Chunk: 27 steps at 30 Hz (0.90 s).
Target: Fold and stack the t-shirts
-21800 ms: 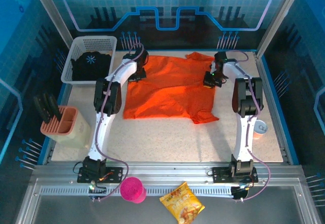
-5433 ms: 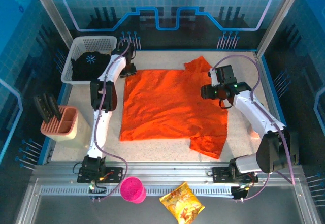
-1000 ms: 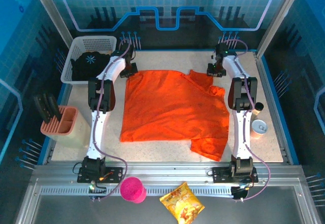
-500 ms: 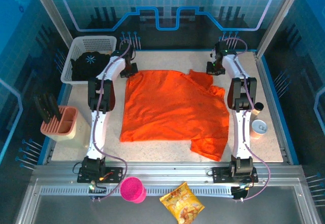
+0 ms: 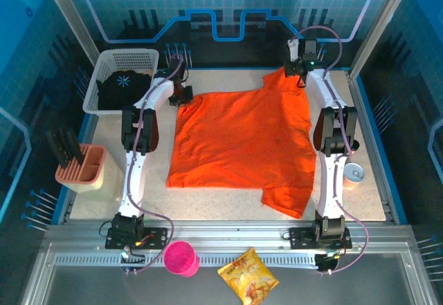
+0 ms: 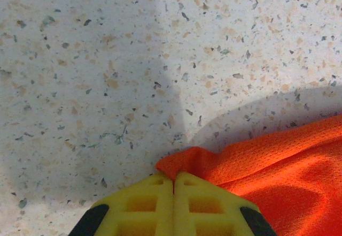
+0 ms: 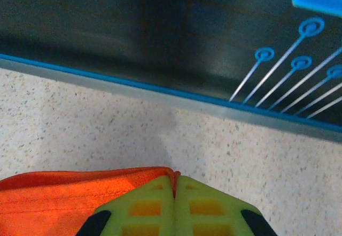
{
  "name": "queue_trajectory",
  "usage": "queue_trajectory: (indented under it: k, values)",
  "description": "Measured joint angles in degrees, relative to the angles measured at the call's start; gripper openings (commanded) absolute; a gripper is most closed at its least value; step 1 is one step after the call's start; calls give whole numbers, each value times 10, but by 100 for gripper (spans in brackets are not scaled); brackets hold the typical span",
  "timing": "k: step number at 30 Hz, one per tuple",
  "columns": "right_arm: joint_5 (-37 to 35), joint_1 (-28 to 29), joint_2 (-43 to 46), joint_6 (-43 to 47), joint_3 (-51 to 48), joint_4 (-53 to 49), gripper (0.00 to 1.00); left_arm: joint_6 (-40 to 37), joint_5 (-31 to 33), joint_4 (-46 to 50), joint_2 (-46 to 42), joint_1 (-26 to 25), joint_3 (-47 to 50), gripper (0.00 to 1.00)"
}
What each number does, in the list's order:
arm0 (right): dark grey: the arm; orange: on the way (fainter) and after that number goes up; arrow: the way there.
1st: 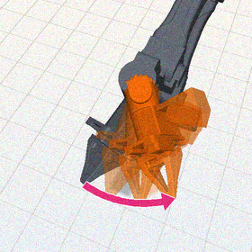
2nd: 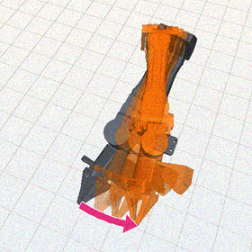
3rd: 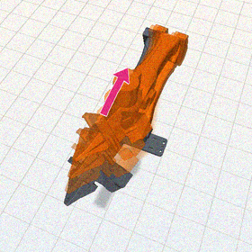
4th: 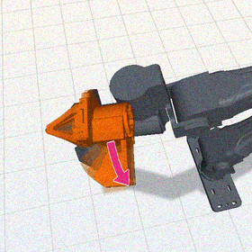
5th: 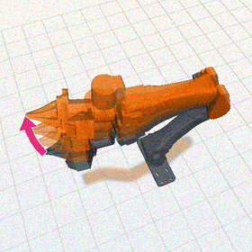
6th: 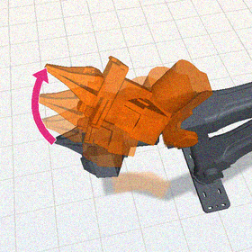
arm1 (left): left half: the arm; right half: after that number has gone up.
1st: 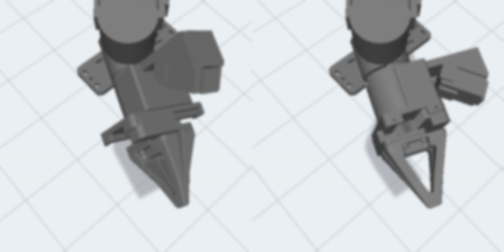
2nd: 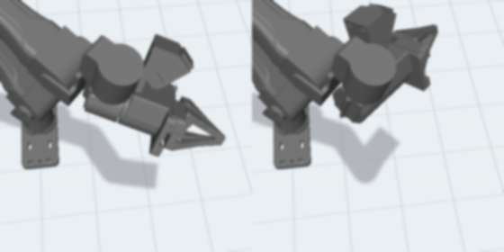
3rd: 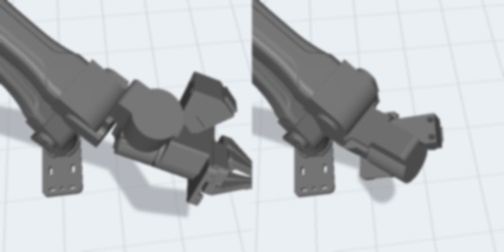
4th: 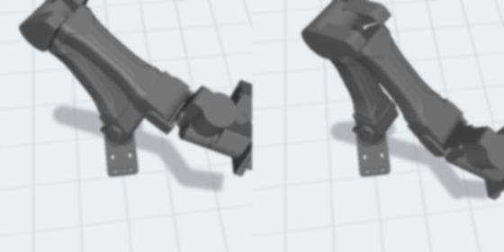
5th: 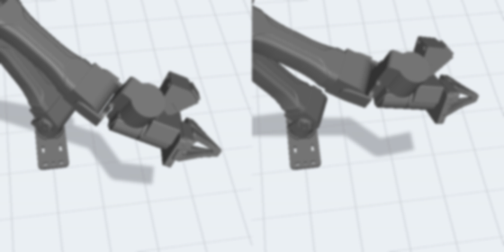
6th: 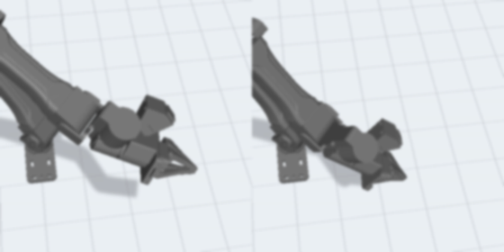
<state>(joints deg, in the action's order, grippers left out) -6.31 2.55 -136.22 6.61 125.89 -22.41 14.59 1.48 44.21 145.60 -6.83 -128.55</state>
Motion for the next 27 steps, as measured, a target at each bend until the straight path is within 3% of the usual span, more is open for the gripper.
queue_trajectory:
  k: [10,27]
  values:
    - [-23,13,24,40,-119,109,0,-3,19,-31,-28,0,38,0]
    - [-20,12,263,-12,-416,252,0,-30,43,-99,-163,0,151,0]
